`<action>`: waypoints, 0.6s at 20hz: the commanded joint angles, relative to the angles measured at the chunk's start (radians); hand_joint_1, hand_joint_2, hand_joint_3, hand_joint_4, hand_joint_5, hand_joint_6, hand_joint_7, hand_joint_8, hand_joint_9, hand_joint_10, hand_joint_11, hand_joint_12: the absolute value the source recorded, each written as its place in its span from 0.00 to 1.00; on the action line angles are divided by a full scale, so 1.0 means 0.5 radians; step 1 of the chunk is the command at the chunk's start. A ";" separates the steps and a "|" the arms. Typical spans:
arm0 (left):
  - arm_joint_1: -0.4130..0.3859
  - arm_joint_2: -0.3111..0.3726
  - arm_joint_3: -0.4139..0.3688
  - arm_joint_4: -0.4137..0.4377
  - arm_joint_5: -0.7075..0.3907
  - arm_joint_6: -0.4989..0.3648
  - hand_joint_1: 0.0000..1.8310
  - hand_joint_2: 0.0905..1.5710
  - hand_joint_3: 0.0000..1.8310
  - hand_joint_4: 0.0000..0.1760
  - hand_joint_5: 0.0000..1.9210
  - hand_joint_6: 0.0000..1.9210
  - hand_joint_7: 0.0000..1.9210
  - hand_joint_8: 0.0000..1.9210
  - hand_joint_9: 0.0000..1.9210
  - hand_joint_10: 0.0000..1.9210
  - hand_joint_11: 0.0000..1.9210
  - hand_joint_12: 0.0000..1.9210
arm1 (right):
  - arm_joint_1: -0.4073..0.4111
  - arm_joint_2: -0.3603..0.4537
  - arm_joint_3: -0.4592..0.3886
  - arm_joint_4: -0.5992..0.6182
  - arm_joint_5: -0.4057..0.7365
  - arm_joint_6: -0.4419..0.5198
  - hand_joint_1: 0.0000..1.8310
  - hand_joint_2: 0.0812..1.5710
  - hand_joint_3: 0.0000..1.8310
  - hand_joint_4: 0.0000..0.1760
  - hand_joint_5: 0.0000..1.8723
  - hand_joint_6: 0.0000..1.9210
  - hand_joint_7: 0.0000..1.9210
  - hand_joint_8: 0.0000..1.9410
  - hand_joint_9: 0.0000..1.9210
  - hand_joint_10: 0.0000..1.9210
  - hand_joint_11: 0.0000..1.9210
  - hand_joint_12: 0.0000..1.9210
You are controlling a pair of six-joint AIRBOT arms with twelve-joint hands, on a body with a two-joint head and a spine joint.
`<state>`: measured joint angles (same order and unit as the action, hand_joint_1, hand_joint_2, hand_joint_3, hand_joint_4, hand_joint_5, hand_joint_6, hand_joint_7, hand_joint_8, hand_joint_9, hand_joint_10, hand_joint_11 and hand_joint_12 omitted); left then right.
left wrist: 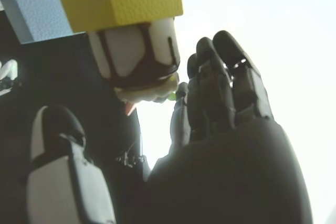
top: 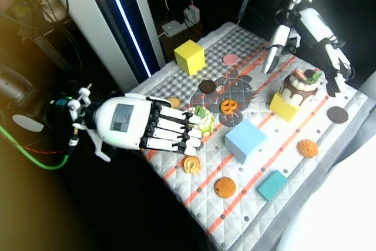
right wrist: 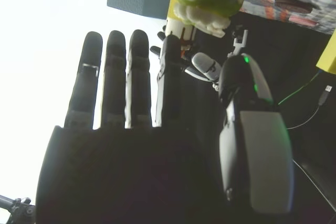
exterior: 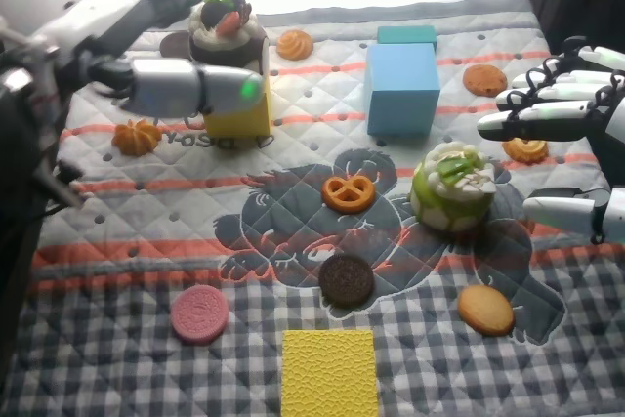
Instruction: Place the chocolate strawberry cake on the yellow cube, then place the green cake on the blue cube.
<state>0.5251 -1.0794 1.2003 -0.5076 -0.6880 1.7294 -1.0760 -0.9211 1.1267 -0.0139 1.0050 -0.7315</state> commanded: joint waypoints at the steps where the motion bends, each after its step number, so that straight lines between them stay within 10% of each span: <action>1: 0.003 0.059 -0.032 0.076 -0.403 -0.076 0.42 0.49 0.00 1.00 0.04 0.00 0.06 0.00 0.07 0.00 0.00 0.35 | 0.036 -0.007 0.011 0.048 0.239 0.012 0.24 0.77 0.00 0.32 0.29 0.00 0.23 0.00 0.18 0.00 0.00 0.37; 4: 0.113 0.219 -0.228 0.151 -0.675 -0.114 0.39 0.49 0.00 0.86 0.00 0.01 0.00 0.00 0.00 0.00 0.00 0.01 | 0.054 -0.028 0.027 0.055 0.238 0.012 0.21 0.76 0.00 0.33 0.28 0.00 0.22 0.00 0.18 0.00 0.01 0.37; 10: 0.478 0.472 -0.602 0.269 -1.034 -0.120 0.34 0.47 0.00 1.00 0.00 0.00 0.00 0.00 0.00 0.00 0.00 0.00 | 0.121 -0.104 0.071 0.053 0.176 0.012 0.41 0.67 0.00 0.92 0.20 0.00 0.17 0.00 0.13 0.00 0.00 0.32; 12: 0.535 0.498 -0.649 0.277 -1.091 -0.120 0.43 0.47 0.00 1.00 0.00 0.00 0.00 0.00 0.00 0.00 0.00 0.00 | 0.149 -0.135 0.088 0.043 0.124 0.012 0.46 0.63 0.00 0.85 0.19 0.00 0.19 0.00 0.13 0.00 0.00 0.39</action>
<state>0.8024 -0.8429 0.8703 -0.3794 -1.0901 1.6733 -1.0126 -0.9920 1.1694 -0.0086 0.9577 -0.7307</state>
